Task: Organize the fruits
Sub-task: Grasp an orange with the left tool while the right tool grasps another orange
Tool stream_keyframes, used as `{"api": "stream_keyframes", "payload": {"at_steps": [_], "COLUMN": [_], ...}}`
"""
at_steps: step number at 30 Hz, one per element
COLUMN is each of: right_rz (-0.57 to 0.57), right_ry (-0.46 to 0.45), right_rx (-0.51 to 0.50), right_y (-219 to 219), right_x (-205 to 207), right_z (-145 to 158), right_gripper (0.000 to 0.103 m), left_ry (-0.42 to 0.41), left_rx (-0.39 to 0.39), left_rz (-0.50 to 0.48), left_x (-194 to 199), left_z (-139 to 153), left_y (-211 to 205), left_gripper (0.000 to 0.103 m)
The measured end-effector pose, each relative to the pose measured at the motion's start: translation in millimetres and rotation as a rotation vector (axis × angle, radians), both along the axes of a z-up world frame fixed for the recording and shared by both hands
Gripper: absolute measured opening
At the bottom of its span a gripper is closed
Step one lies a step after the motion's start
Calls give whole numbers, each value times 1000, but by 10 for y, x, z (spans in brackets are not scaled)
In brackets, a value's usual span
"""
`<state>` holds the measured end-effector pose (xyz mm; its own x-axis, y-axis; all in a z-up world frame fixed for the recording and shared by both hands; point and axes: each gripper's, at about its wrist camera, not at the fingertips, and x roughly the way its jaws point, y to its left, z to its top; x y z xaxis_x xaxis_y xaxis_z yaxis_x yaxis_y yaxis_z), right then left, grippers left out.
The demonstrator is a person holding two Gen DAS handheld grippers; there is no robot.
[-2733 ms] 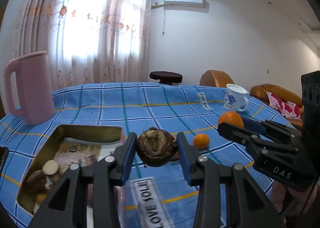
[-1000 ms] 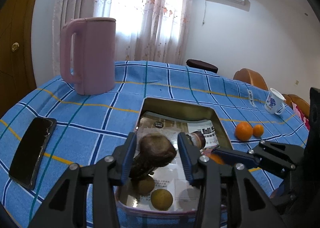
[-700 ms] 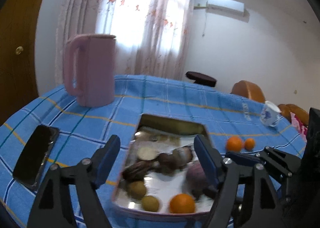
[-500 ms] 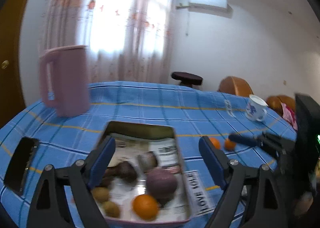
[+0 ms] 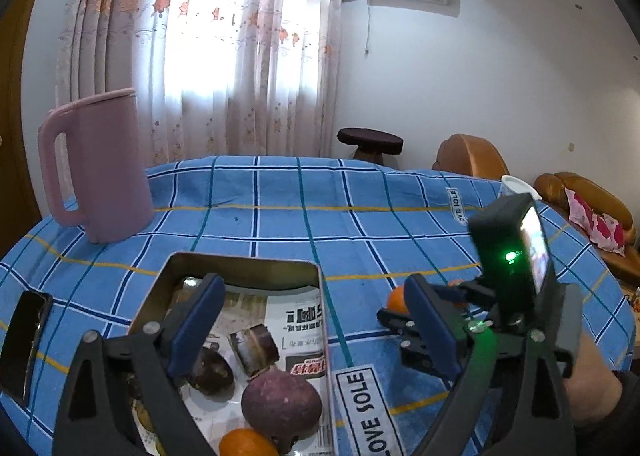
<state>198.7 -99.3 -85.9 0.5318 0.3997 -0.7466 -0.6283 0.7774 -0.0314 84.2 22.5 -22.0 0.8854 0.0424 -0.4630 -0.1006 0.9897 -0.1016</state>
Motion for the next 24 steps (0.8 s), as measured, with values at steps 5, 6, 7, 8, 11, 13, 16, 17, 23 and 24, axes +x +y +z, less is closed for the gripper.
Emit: {"api": "stream_keyframes", "payload": {"at_steps": [5, 6, 7, 8, 11, 13, 16, 17, 23, 24], "right_rz": [-30, -40, -57, -76, -149, -205, -281, -300, -389, -395], "right_ry": [-43, -57, -73, -86, -122, -128, -126, -127, -105, -99], "right_rx": [81, 95, 111, 121, 113, 108, 112, 111, 116, 135], "right_y": [-204, -270, -358, -443, -694, -880, -1163, -1230, -1557, -1606], "right_x": [-61, -83, -101, -109, -91, -7, 79, 93, 189, 200], "right_z": [133, 179, 231, 267, 332, 326, 305, 299, 235, 241], "right_gripper": [48, 48, 48, 48, 48, 48, 48, 48, 48, 48], "left_ry": [-6, -6, -1, 5, 33, 56, 97, 109, 175, 182], "left_rx": [-3, -2, 1, 3, 6, 1, -10, -15, 0, -1], "left_rz": [-8, -9, -15, -27, -57, -77, -95, -101, -159, -168], "left_x": [71, 88, 119, 157, 313, 423, 600, 647, 886, 910], "left_z": [81, 91, 97, 96, 57, 1, -91, -119, -283, -298], "left_y": [-74, -100, -139, -194, -365, -473, -617, -659, -986, -1015], "left_gripper": [95, 95, 95, 95, 96, 96, 95, 96, 94, 94]}}
